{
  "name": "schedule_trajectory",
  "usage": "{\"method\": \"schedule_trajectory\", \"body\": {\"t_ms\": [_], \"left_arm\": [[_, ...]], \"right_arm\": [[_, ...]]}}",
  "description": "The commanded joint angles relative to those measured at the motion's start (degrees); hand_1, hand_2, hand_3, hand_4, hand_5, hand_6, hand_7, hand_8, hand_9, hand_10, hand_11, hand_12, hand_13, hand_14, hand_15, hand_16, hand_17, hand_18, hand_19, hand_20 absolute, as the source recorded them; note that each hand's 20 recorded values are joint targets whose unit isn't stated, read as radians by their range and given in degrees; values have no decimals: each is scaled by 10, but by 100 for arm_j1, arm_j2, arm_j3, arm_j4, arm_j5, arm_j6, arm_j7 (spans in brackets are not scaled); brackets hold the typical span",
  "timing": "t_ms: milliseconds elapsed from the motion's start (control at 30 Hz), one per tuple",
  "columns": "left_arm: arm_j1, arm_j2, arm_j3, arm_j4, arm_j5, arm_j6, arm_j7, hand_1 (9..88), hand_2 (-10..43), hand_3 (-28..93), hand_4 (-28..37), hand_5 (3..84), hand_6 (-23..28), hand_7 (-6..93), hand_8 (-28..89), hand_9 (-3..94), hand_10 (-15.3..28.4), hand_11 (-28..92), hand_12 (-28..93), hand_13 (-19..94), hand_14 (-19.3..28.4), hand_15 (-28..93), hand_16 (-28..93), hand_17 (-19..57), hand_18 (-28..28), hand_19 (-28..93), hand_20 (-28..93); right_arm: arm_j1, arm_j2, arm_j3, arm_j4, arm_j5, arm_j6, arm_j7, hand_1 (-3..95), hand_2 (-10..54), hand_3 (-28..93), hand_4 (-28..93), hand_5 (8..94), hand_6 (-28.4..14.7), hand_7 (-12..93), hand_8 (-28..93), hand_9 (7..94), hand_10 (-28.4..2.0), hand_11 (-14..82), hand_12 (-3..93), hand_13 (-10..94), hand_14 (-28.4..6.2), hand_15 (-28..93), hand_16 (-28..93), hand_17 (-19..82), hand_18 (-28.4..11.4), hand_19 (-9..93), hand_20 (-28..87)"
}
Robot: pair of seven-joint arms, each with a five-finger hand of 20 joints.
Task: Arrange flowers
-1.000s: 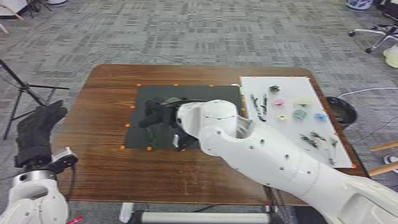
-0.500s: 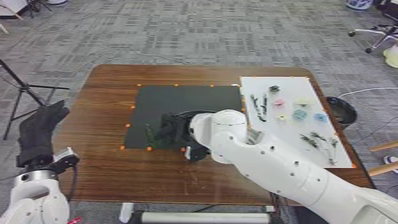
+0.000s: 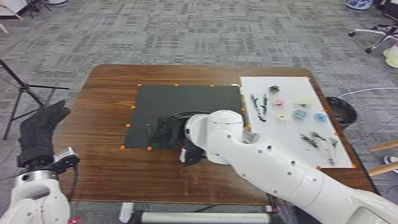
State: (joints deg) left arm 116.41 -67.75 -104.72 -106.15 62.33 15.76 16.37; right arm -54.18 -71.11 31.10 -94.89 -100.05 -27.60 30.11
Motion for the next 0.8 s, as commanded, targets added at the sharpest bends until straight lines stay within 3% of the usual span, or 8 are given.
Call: {"method": "schedule_trajectory", "body": {"t_ms": [33, 267, 433, 633, 800], "left_arm": [[7, -49, 6, -24, -30, 19, -16, 182, 83, 671, -283, 531, 30, 135, -69, 502, 150, 216, 134, 367, 161, 171, 8, 70, 110, 82, 174], [6, -65, 27, -24, -39, 22, -17, 182, 83, 670, -283, 530, 31, 134, -68, 502, 150, 215, 133, 366, 162, 171, 8, 70, 110, 83, 174], [-7, -81, 53, -11, -46, 19, -12, 183, 84, 669, -283, 529, 32, 135, -68, 501, 151, 215, 133, 366, 162, 170, 8, 70, 110, 83, 174], [148, -132, -30, -56, -54, 13, 12, 184, 84, 667, -283, 529, 31, 135, -67, 501, 150, 215, 133, 367, 162, 171, 8, 70, 110, 83, 174], [143, -131, -76, -73, -29, 4, -23, 181, 83, 671, -283, 530, 32, 135, -68, 502, 150, 217, 134, 368, 162, 173, 8, 70, 110, 83, 174]], "right_arm": [[-55, -222, -33, 50, 38, -72, 40, 279, 174, 524, -87, 676, -24, 113, -76, 721, -135, 94, 102, 937, -28, 665, 273, 671, -174, 932, 701], [2, -263, -25, 103, 30, -42, 6, 279, 174, 523, -86, 675, -24, 112, -76, 719, -134, 94, 103, 937, -28, 664, 275, 672, -174, 932, 702], [232, 116, 167, -177, 362, 120, -20, 275, 173, 527, -85, 674, -25, 112, -75, 718, -135, 94, 103, 937, -29, 661, 276, 670, -175, 932, 703], [196, 1118, 663, -1171, 80, 1229, -448, 298, 79, 526, -67, 660, -36, 119, -62, 716, -154, 100, 138, 886, -57, 566, 302, 573, -186, 932, 569], [-42, 1759, 968, -1412, -1445, 2380, -865, 321, -19, 558, -58, 657, -35, 140, -53, 717, -154, 112, 166, 866, -59, 567, 314, 556, -183, 932, 550]]}}
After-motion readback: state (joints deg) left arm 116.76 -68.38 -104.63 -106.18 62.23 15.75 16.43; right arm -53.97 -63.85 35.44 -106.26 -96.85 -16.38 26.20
